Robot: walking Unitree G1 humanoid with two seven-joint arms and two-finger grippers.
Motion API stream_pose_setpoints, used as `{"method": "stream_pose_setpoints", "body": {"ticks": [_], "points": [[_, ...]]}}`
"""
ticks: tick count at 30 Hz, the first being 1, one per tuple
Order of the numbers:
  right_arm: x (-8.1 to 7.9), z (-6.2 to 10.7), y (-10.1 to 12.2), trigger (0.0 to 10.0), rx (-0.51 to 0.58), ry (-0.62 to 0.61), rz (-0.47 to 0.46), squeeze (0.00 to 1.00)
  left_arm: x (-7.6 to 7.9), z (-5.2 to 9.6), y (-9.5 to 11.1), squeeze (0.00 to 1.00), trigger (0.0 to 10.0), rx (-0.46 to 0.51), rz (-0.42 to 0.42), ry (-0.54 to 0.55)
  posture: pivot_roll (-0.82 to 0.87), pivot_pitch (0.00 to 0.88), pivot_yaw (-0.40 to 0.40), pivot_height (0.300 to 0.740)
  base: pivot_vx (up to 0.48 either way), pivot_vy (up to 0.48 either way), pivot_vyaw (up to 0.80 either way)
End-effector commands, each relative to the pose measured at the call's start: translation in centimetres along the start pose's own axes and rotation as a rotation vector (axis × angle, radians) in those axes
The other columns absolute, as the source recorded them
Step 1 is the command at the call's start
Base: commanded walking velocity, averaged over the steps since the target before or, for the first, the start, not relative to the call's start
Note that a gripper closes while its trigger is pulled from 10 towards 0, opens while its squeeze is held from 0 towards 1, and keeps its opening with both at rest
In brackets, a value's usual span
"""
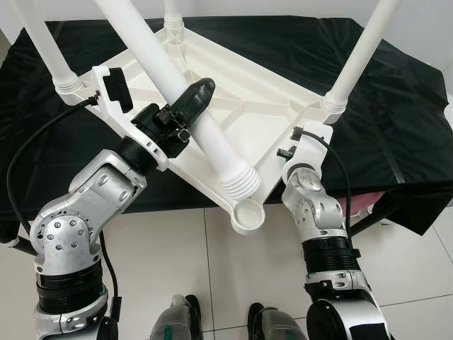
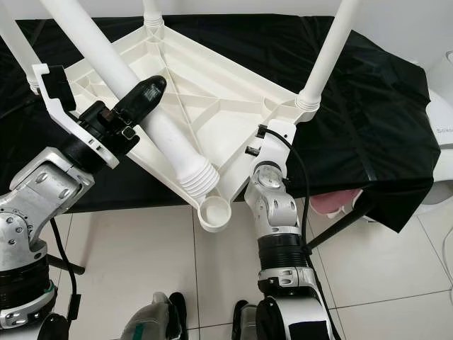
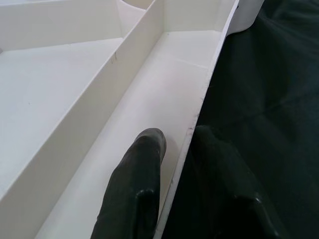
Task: Building children table
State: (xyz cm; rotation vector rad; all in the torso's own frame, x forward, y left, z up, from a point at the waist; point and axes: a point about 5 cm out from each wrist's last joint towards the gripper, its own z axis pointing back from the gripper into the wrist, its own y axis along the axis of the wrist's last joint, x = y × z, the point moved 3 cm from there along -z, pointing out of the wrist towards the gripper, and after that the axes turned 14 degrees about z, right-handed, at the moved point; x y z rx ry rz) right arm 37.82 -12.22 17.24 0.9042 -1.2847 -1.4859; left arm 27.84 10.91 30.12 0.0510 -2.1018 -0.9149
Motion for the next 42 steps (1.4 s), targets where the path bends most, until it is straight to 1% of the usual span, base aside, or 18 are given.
{"method": "stream_pose_setpoints", "body": {"ticks": [1, 7, 10, 11, 12, 13, 16, 17, 18, 19, 20, 23, 24, 25, 28, 31, 34, 42], "points": [[-1.4, 0.5, -2.4, 10.0, -0.113, 0.032, -0.040, 0.00, 1.0, 0.1, -0.1, 0.00, 10.0, -0.002, -0.013, -0.045, 0.01, 0.182, -0.033, 0.740, 0.000, 0.000, 0.00], [-0.2, -0.7, -2.5, 10.0, -0.119, 0.017, -0.025, 0.00, 1.1, 0.0, -0.2, 0.00, 10.0, 0.002, -0.009, -0.048, 0.01, 0.180, -0.038, 0.740, 0.000, 0.000, 0.00], [1.1, -2.0, -2.4, 10.0, -0.118, -0.005, -0.013, 0.00, 1.2, 0.0, -0.3, 0.00, 10.0, 0.005, -0.006, -0.049, 0.01, 0.184, -0.040, 0.740, 0.000, 0.000, 0.00], [1.7, -2.5, -2.2, 8.0, -0.115, -0.014, -0.006, 0.00, 1.2, 0.0, -0.3, 0.00, 10.0, 0.006, -0.006, -0.049, 0.01, 0.184, -0.041, 0.740, 0.000, 0.000, 0.00], [1.7, -2.5, -2.2, 8.0, -0.115, -0.014, -0.006, 0.00, 1.2, 0.0, -0.3, 0.00, 10.0, 0.006, -0.006, -0.049, 0.01, 0.184, -0.041, 0.740, 0.000, 0.000, 0.00], [2.1, -3.0, -2.1, 4.7, -0.110, -0.020, 0.003, 0.00, 1.2, 0.0, -0.3, 0.00, 10.0, 0.008, -0.005, -0.049, 0.01, 0.186, -0.041, 0.740, 0.000, 0.000, 0.00], [2.1, -3.0, -2.1, 4.7, -0.110, -0.020, 0.003, 0.00, 1.2, 0.0, -0.3, 0.00, 10.0, 0.008, -0.005, -0.049, 0.01, 0.186, -0.041, 0.740, 0.000, 0.000, 0.00], [2.5, -3.4, -1.8, 1.3, -0.102, -0.023, 0.010, 0.00, 1.2, 0.0, -0.3, 0.00, 10.0, 0.008, -0.005, -0.048, 0.01, 0.186, -0.041, 0.740, 0.000, 0.000, 0.00], [2.5, -3.4, -1.8, 1.3, -0.102, -0.023, 0.010, 0.00, 1.2, 0.0, -0.3, 0.00, 10.0, 0.008, -0.005, -0.048, 0.01, 0.186, -0.041, 0.740, 0.000, 0.000, 0.00], [2.9, -4.1, -1.4, 0.0, -0.101, -0.020, 0.013, 0.00, 1.3, 0.1, -0.2, 0.00, 10.0, 0.010, -0.004, -0.048, 0.01, 0.199, -0.042, 0.740, 0.000, 0.000, 0.00], [3.3, -4.7, -0.9, 2.8, -0.092, -0.019, 0.025, 0.00, 1.3, 0.1, -0.2, 0.00, 10.0, 0.011, -0.003, -0.046, 0.01, 0.199, -0.042, 0.740, 0.000, 0.000, 0.00], [3.5, -5.0, -0.6, 2.8, -0.087, -0.019, 0.033, 0.00, 1.3, 0.2, -0.2, 0.00, 10.0, 0.012, -0.003, -0.046, 0.01, 0.199, -0.042, 0.740, 0.000, 0.000, 0.00], [3.8, -5.5, -0.1, 10.0, -0.079, -0.020, 0.041, 0.00, 1.3, 0.2, -0.2, 0.00, 10.0, 0.013, -0.003, -0.045, 0.01, 0.205, -0.040, 0.740, 0.000, 0.000, 0.00], [3.8, -5.5, -0.1, 10.0, -0.079, -0.020, 0.041, 0.00, 1.3, 0.2, -0.2, 0.00, 10.0, 0.013, -0.003, -0.045, 0.01, 0.205, -0.040, 0.740, 0.000, 0.000, 0.00], [4.1, -6.5, 1.5, 10.0, -0.044, -0.002, 0.062, 0.00, 1.3, 0.1, -0.2, 0.00, 10.0, 0.010, 0.000, -0.046, 0.01, 0.206, -0.032, 0.740, 0.000, 0.000, 0.00], [4.0, -6.7, 1.9, 10.0, -0.032, 0.007, 0.068, 0.00, 1.3, 0.1, -0.3, 0.00, 10.0, 0.007, 0.000, -0.048, 0.01, 0.206, -0.030, 0.740, 0.000, 0.000, 0.00], [3.3, -7.1, 3.2, 10.0, 0.000, 0.073, 0.086, 0.00, 1.4, -0.1, -0.3, 0.00, 10.0, 0.002, 0.002, -0.051, 0.01, 0.207, -0.025, 0.740, 0.000, 0.000, 0.00], [2.5, -7.3, 4.3, 10.0, 0.030, 0.141, 0.133, 0.00, 1.4, -0.2, -0.3, 0.00, 10.0, -0.001, 0.003, -0.054, 0.02, 0.207, -0.020, 0.740, 0.000, 0.000, 0.00]]}}
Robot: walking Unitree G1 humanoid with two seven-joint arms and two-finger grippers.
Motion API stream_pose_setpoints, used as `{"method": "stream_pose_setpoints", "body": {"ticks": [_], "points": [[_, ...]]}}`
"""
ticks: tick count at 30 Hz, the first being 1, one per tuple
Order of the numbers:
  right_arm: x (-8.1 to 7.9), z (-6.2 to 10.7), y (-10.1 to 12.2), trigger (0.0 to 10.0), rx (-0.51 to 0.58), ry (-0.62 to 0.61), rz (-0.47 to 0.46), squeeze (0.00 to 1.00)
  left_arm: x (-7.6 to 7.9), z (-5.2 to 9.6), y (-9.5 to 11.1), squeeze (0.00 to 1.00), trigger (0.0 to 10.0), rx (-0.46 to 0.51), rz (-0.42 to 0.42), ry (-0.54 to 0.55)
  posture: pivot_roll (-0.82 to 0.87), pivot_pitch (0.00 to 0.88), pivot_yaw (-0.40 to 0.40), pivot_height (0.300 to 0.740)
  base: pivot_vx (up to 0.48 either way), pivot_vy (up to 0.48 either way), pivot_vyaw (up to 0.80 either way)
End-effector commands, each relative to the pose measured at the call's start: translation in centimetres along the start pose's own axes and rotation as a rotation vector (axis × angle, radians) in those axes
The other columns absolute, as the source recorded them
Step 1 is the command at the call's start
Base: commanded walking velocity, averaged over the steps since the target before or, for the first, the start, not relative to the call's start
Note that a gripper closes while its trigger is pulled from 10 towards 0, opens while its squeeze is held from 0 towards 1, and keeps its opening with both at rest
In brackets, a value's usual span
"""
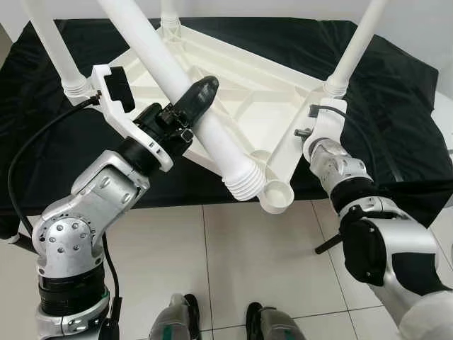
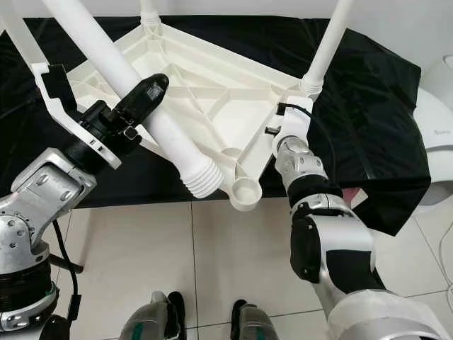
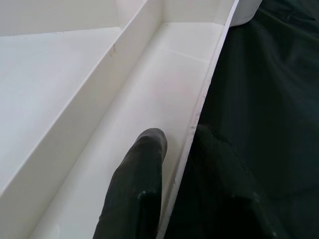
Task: Building children table
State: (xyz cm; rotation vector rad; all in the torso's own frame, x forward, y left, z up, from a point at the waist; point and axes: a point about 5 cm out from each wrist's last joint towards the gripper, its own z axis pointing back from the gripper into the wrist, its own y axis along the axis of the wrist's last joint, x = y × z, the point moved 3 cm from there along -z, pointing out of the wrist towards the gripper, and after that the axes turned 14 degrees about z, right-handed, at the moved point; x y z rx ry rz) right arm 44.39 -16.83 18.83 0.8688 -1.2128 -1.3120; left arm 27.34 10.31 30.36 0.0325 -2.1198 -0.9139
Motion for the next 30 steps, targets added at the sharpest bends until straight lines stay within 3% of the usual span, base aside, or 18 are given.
{"method": "stream_pose_setpoints", "body": {"ticks": [1, 2, 3, 4, 14, 24, 30], "points": [[0.1, -0.1, 1.5, 10.0, 0.049, 0.011, 0.001, 0.00, 0.7, -0.1, 0.1, 0.00, 10.0, -0.001, -0.005, -0.033, 0.02, 0.207, -0.020, 0.740, 0.000, 0.000, 0.00], [0.0, -0.1, 1.7, 4.4, 0.054, 0.013, 0.000, 0.00, 0.7, -0.1, 0.1, 0.00, 10.0, 0.000, -0.005, -0.033, 0.02, 0.207, -0.020, 0.740, 0.000, 0.000, 0.00], [0.0, -0.1, 1.7, 4.4, 0.054, 0.013, 0.000, 0.00, 0.7, -0.1, 0.1, 0.00, 10.0, 0.000, -0.005, -0.033, 0.02, 0.207, -0.020, 0.740, 0.000, 0.000, 0.00], [0.1, -0.1, 1.9, 0.0, 0.057, 0.007, 0.000, 0.00, 0.7, -0.1, 0.1, 0.00, 10.0, 0.000, -0.005, -0.034, 0.02, 0.208, -0.019, 0.740, 0.000, 0.000, 0.00], [-0.8, -0.2, 2.2, 0.0, 0.069, 0.093, -0.015, 0.00, 0.9, 0.0, 0.0, 0.00, 10.0, -0.001, 0.002, -0.037, 0.02, 0.203, -0.020, 0.740, 0.000, 0.000, 0.00], [-1.6, 0.0, 4.1, 0.0, 0.132, 0.216, 0.007, 0.00, 0.9, 0.0, -0.2, 0.00, 10.0, -0.003, 0.008, -0.040, 0.02, 0.197, -0.022, 0.740, 0.000, 0.000, 0.00], [-2.4, 0.2, 4.1, 0.0, 0.148, 0.276, 0.051, 0.00, 1.0, 0.0, -0.2, 0.00, 10.0, -0.002, 0.011, -0.041, 0.02, 0.199, -0.020, 0.740, 0.000, 0.000, 0.00]]}}
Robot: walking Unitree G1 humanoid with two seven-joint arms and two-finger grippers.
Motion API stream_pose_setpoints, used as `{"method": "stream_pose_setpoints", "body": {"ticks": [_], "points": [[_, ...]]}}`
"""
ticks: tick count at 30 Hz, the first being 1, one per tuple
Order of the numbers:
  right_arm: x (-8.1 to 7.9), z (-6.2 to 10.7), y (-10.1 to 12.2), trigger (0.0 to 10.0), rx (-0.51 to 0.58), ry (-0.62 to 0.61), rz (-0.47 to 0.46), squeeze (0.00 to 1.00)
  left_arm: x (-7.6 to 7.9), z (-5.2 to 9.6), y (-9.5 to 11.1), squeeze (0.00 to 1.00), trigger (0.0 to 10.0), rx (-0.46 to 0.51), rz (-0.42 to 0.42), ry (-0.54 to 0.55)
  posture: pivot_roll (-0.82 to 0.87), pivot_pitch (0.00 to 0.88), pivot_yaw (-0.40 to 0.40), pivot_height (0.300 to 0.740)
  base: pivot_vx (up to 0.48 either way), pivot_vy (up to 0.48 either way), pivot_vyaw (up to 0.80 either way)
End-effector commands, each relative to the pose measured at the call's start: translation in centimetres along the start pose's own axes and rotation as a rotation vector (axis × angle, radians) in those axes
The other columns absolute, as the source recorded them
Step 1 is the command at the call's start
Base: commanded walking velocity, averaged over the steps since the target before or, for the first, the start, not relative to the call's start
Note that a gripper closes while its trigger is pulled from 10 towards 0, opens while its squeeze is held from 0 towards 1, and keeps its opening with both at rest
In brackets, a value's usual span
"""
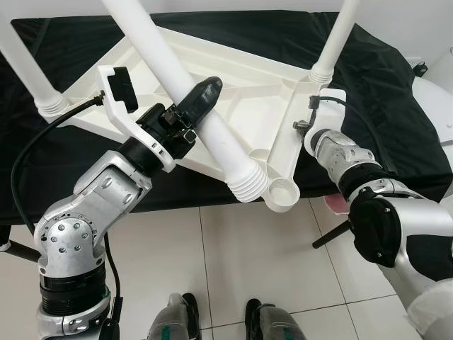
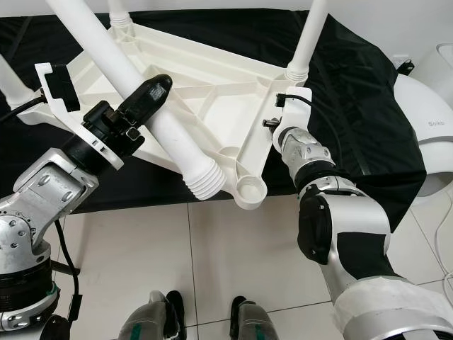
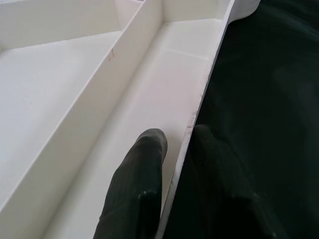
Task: Building children table
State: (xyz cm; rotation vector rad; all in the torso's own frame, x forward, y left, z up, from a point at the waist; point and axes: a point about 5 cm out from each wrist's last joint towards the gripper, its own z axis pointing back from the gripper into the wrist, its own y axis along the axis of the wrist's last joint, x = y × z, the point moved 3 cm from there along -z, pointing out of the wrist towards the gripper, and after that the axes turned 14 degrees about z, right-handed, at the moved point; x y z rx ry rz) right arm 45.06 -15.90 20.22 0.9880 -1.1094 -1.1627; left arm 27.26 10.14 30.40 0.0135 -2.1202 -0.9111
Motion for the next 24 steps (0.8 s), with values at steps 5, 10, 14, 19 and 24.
{"method": "stream_pose_setpoints", "body": {"ticks": [5, 10, 14, 19, 24], "points": [[-2.1, 0.0, 2.7, 0.0, 0.114, 0.138, 0.061, 0.00, 0.9, 0.1, -0.1, 0.00, 10.0, 0.002, 0.001, -0.036, 0.02, 0.205, -0.017, 0.740, 0.000, 0.000, 0.00], [-2.1, 0.1, 3.0, 0.0, 0.134, 0.155, 0.084, 0.00, 0.8, 0.0, -0.1, 0.00, 10.0, 0.000, 0.002, -0.033, 0.02, 0.205, -0.017, 0.740, 0.000, 0.000, 0.00], [-0.8, 0.1, 2.9, 0.0, 0.120, 0.102, 0.090, 0.00, 0.8, 0.0, -0.1, 0.00, 10.0, 0.000, 0.004, -0.032, 0.02, 0.214, -0.013, 0.740, 0.000, 0.000, 0.00], [1.4, 0.1, 2.9, 10.0, 0.102, -0.031, 0.073, 0.00, 0.9, 0.1, -0.1, 0.00, 10.0, 0.000, 0.005, -0.032, 0.02, 0.219, -0.010, 0.740, 0.000, 0.000, 0.00], [2.5, 0.2, 2.7, 10.0, 0.105, -0.107, -0.004, 1.00, 0.9, 0.1, -0.1, 0.00, 10.0, -0.001, 0.006, -0.029, 0.02, 0.221, -0.007, 0.740, 0.000, 0.000, 0.00]]}}
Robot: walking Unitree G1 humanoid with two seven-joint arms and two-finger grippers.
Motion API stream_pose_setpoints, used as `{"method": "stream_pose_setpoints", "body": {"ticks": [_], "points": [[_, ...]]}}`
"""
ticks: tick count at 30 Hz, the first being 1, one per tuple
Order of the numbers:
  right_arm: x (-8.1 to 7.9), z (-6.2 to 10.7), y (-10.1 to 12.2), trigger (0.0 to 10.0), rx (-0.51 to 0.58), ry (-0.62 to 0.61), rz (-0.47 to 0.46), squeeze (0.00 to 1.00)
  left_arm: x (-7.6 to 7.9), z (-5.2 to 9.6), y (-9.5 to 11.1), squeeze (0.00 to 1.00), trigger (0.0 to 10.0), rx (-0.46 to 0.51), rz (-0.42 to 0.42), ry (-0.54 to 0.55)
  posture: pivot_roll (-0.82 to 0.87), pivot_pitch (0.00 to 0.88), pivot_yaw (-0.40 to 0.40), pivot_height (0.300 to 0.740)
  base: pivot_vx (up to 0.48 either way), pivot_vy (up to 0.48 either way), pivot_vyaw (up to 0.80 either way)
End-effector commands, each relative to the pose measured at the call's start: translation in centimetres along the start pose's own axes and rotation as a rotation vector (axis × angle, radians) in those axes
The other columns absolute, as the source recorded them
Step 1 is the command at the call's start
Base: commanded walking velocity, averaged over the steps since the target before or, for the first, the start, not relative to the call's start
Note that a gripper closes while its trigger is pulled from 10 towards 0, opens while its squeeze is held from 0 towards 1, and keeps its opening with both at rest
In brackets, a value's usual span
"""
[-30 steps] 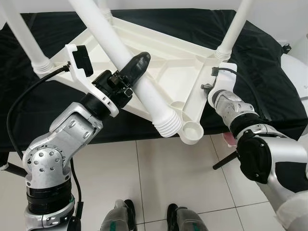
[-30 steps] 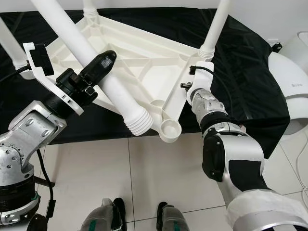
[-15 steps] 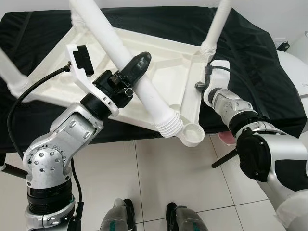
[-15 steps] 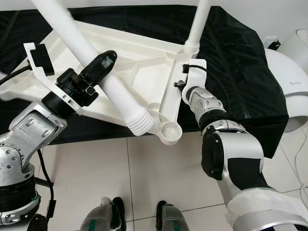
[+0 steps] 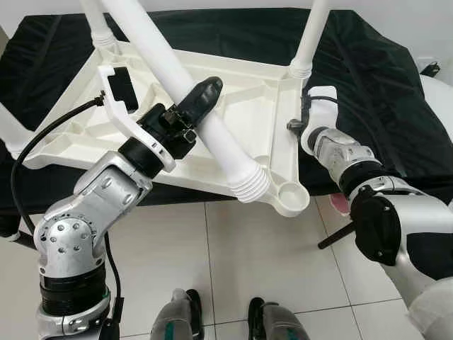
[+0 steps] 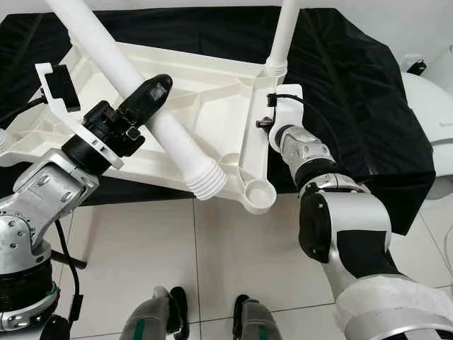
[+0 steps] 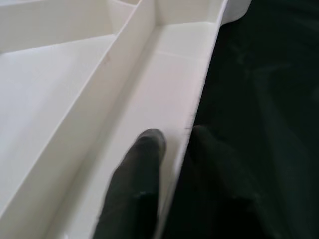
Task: Building children table
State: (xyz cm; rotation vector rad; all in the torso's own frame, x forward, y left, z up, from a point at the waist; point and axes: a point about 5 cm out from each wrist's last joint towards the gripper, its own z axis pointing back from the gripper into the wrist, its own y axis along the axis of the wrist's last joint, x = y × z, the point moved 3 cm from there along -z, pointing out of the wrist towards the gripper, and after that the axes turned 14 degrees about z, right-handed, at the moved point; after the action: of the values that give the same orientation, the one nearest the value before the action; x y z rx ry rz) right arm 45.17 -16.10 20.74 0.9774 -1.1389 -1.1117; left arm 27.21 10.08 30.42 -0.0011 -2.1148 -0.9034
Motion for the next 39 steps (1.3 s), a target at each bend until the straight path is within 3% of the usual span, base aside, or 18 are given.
{"method": "stream_pose_setpoints", "body": {"ticks": [1, 4, 5, 13, 16, 26, 32, 39], "points": [[2.3, 0.2, 2.0, 10.0, 0.079, -0.114, -0.049, 1.00, 0.8, 0.1, 0.0, 0.00, 10.0, 0.000, -0.009, -0.032, 0.02, 0.221, -0.007, 0.740, 0.000, 0.000, 0.00], [2.9, 0.3, 2.1, 10.0, 0.099, -0.154, -0.075, 1.00, 0.8, 0.1, 0.0, 0.00, 10.0, 0.000, -0.008, -0.032, 0.02, 0.224, -0.005, 0.740, 0.000, 0.000, 0.00], [3.0, 0.3, 2.3, 10.0, 0.117, -0.168, -0.091, 0.00, 0.8, 0.1, 0.0, 0.00, 10.0, 0.000, -0.009, -0.032, 0.02, 0.225, -0.003, 0.740, 0.000, 0.000, 0.00], [3.1, 0.4, 2.4, 10.0, 0.154, -0.164, -0.141, 0.00, 0.8, 0.1, 0.1, 0.00, 10.0, -0.001, -0.010, -0.031, 0.02, 0.225, 0.001, 0.740, 0.000, 0.000, 0.00], [2.7, 0.5, 3.1, 10.0, 0.227, -0.108, -0.188, 0.00, 0.7, 0.0, 0.2, 0.00, 10.0, -0.003, -0.012, -0.027, 0.02, 0.221, 0.001, 0.740, 0.000, 0.000, 0.00], [2.6, 1.1, 4.1, 10.0, 0.371, -0.072, -0.168, 0.00, 0.1, -0.1, 0.2, 0.00, 10.0, -0.014, -0.031, -0.012, 0.02, 0.212, -0.001, 0.740, 0.000, 0.000, 0.00], [1.6, 2.3, 4.1, 10.0, 0.554, 0.017, -0.154, 0.00, -1.4, -0.3, 0.3, 0.00, 10.0, -0.028, -0.097, 0.036, 0.01, 0.201, -0.003, 0.740, 0.000, 0.000, 0.00], [1.0, 3.2, 3.1, 10.0, 0.611, 0.024, -0.116, 0.00, -2.8, -0.4, 0.6, 0.00, 10.0, -0.026, -0.146, 0.077, 0.01, 0.189, -0.007, 0.740, 0.000, 0.000, 0.00]]}}
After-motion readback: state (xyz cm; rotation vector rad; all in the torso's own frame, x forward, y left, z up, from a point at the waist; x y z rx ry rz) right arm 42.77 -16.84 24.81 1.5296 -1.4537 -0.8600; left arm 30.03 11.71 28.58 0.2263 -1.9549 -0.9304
